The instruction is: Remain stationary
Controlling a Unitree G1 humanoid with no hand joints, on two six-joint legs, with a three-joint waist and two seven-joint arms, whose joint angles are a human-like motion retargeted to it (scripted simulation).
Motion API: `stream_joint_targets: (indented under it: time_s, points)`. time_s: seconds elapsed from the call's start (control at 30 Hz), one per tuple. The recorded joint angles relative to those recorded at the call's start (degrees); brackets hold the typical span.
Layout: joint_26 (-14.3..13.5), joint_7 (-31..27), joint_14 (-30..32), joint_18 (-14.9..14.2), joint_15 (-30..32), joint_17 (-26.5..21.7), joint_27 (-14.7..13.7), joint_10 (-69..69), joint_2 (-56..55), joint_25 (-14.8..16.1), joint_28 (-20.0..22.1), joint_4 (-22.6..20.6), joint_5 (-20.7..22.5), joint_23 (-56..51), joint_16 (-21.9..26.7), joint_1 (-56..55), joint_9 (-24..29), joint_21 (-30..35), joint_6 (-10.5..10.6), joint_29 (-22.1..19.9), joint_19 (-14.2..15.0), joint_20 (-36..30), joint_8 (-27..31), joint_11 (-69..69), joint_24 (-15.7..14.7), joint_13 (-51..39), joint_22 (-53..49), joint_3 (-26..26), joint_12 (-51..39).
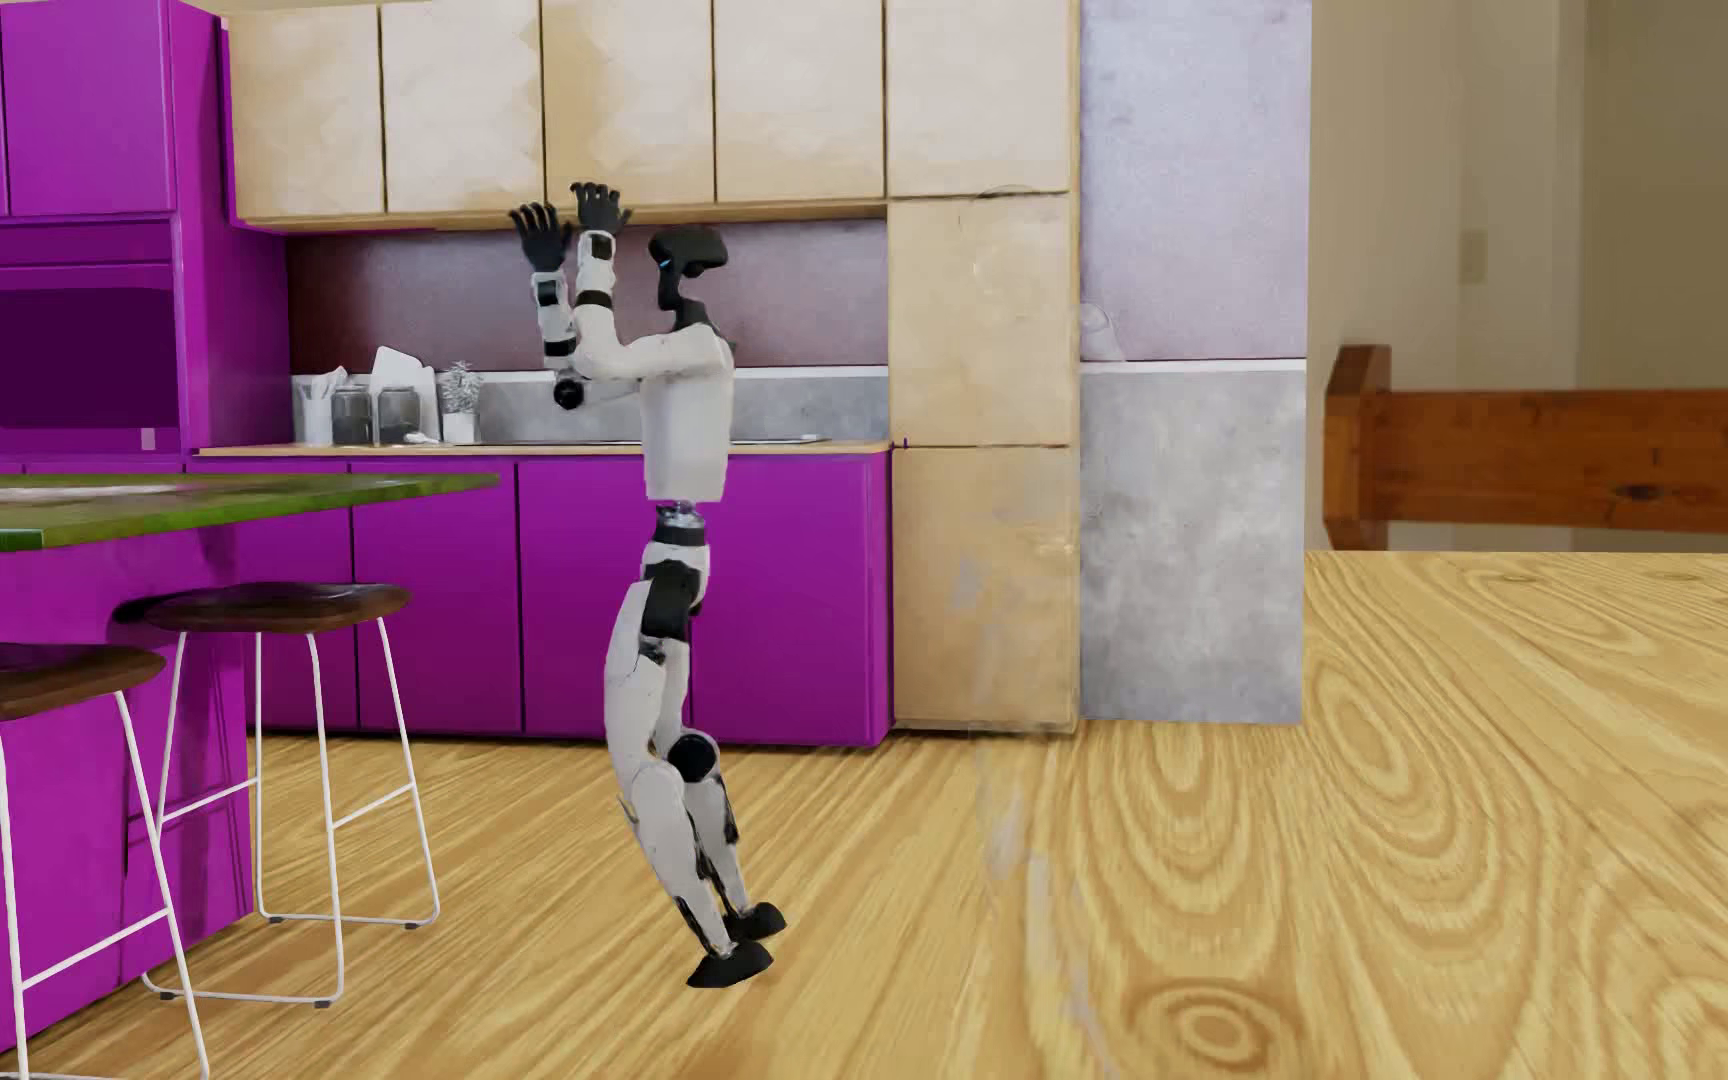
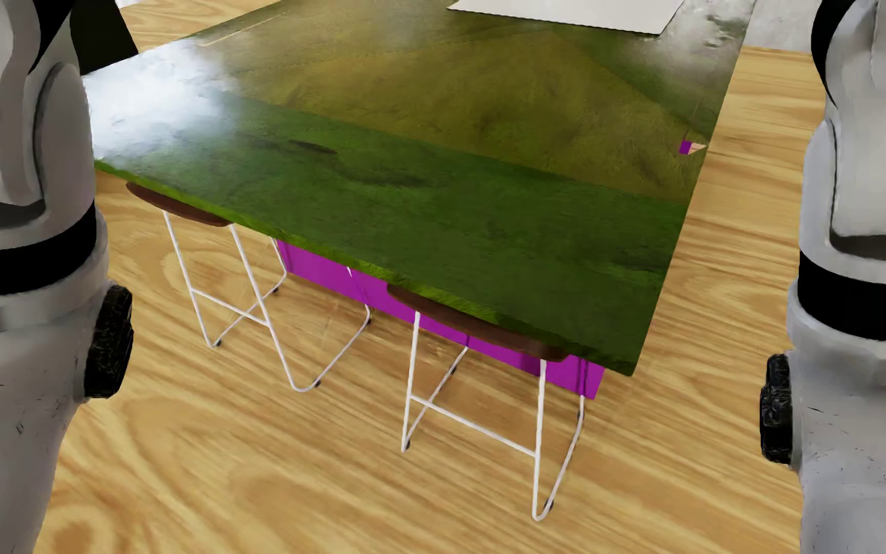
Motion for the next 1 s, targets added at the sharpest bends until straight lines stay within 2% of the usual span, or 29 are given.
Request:
stream_joint_targets:
  time_s: [0.13, 0.27, 0.4, 0.57, 0.63, 0.7, 0.73, 0.83, 0.87, 0.93, 1.0]
  points:
    - [0.0, 0.0, 0.3, 0.0, 1.4, 0.0, 0.0, 0.0, -0.1, 0.0, 0.0, 0.1, 0.0, -4.9, 0.6, -0.4, 0.2, -2.3, -0.7, 0.0, 0.0, 0.6, 0.0, -1.1, 0.0, -1.6, -0.1, -1.2, 0.4]
    - [0.0, 0.0, 0.5, 0.0, -1.7, -0.1, 0.0, 0.2, -0.7, 0.0, 0.0, 0.2, 0.0, -10.4, 1.0, -0.1, 2.2, -3.7, -0.9, 0.0, 0.0, 1.5, 0.0, 1.9, 0.0, -3.4, -1.1, -1.9, 2.5]
    - [0.0, 0.0, 1.3, 0.0, 1.7, 0.1, 0.0, -0.2, -1.1, 0.0, 0.0, 0.6, 0.3, -10.3, 2.8, -1.2, 1.1, -3.2, -1.9, 0.0, 0.0, 2.3, 0.0, -0.9, 0.0, -3.7, -1.4, -2.8, 4.8]
    - [0.0, 0.0, 1.7, 0.0, -0.4, -0.1, 0.0, -0.2, -1.8, 0.0, 0.0, 0.7, 0.3, -10.8, 3.7, -0.9, 1.4, -2.4, -2.1, 0.0, 0.0, 3.6, 0.0, 0.9, 0.0, -4.5, -2.1, -2.7, 6.7]
    - [0.0, 0.0, 2.9, 0.0, 0.1, -0.2, 0.0, -0.4, -2.5, 0.0, 0.0, 0.5, 0.2, -11.3, 4.8, -1.6, 1.0, -2.7, -2.0, 0.0, 0.0, 4.0, 0.0, 1.0, 0.0, -1.6, -3.7, -3.2, 10.8]
    - [0.0, 0.0, 4.0, 0.0, 0.8, -0.7, 0.0, -0.6, -3.2, 0.0, 0.0, 0.4, 0.1, -13.8, 7.0, -2.0, 0.2, -1.2, -2.1, 0.0, 0.0, 3.5, 0.0, 0.9, 0.0, 7.9, -8.2, -3.4, 21.9]
    - [0.0, 0.0, 4.5, 0.0, 1.6, -1.1, 0.0, -0.8, -3.3, 0.0, 0.0, 0.3, -0.1, -15.4, 7.9, -2.1, -0.1, 1.0, -1.8, 0.0, 0.0, 2.4, 0.0, 0.4, 0.0, 15.4, -10.6, -3.3, 30.5]
    - [0.0, 0.0, 5.6, 0.0, 5.9, -0.1, 0.0, -1.2, -3.4, 0.0, 0.0, -0.2, -0.6, -13.8, 7.7, -3.0, -0.9, 13.7, -0.4, 0.0, 0.0, -7.6, 0.0, -2.2, 0.0, 43.4, -9.5, -3.7, 61.5]
    - [0.0, 0.0, 6.3, 0.0, 7.6, 1.5, 0.0, -1.2, -3.7, 0.0, 0.0, -0.4, -0.8, -8.9, 6.3, -3.8, -1.1, 16.7, 0.0, 0.0, 0.0, -10.5, 0.0, -2.8, 0.0, 52.5, -4.5, -4.0, 71.1]
    - [0.0, 0.0, 7.8, 0.0, 10.6, 5.6, 0.0, -0.8, -4.3, 0.0, 0.0, -0.9, -1.2, 5.6, 1.9, -5.4, -1.1, 20.8, 1.1, 0.0, 0.0, -14.5, 0.0, -3.5, 0.0, 66.5, 10.4, -4.6, 84.9]
    - [0.0, 0.0, 9.2, 0.0, 13.8, 8.9, 0.0, 0.0, -4.6, 0.0, 0.0, -1.4, -1.9, 22.0, -1.3, -6.9, -0.5, 22.0, 1.8, 0.0, 0.0, -18.0, 0.0, -4.4, 0.0, 73.9, 26.5, -4.8, 91.2]
